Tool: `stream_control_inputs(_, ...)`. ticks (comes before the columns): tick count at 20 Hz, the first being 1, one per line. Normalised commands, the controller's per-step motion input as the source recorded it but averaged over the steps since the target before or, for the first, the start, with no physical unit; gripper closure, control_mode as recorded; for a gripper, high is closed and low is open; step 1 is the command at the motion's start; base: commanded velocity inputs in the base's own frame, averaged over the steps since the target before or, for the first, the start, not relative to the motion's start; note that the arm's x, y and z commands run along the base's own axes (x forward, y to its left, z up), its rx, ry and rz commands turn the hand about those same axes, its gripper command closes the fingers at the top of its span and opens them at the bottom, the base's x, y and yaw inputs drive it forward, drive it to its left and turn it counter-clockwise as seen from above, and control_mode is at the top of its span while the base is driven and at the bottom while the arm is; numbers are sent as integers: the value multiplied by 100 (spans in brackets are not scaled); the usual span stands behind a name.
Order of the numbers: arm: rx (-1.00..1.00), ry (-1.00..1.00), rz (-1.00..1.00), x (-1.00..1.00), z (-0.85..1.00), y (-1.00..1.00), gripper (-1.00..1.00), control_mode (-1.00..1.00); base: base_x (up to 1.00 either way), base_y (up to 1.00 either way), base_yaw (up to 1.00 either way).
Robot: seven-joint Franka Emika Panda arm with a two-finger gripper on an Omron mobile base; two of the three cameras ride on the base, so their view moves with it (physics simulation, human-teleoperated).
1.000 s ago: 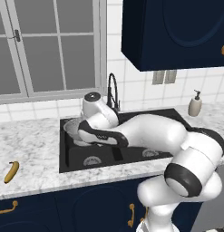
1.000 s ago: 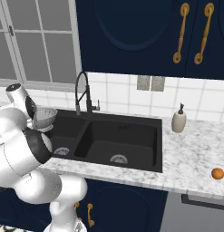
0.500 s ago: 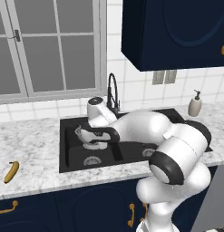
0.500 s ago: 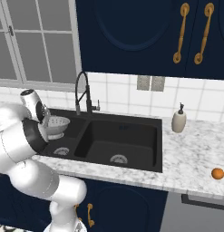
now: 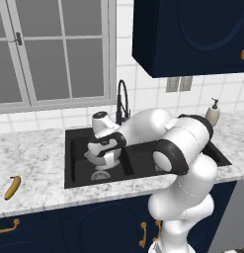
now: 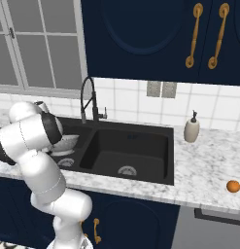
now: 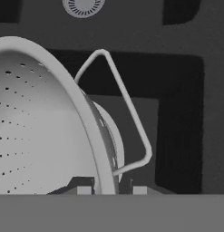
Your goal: Put the colander in the sink, put the banana, tangerine in the colander, and turn on the sink faucet and pour water over the colander.
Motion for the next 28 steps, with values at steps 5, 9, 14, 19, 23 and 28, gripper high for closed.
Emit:
stream_control_inputs(5, 0, -12, -6, 10, -40, 1, 100, -100, 0, 0, 0)
stream_control_inputs(9, 0, -21, -11, 39, -16, 10, 100, -100, 0, 0, 0)
stream_control_inputs(14, 5, -6, -11, 29, -26, 27, 100, -100, 0, 0, 0)
stream_control_inputs(19, 9, 0, -2, 1, -21, 37, 100, -100, 0, 0, 0)
stream_control_inputs(23, -3, 2, 0, 0, -48, 0, 100, -100, 0, 0, 0)
stream_control_inputs(28, 0, 0, 0, 0, -9, 0, -100, -100, 0, 0, 0)
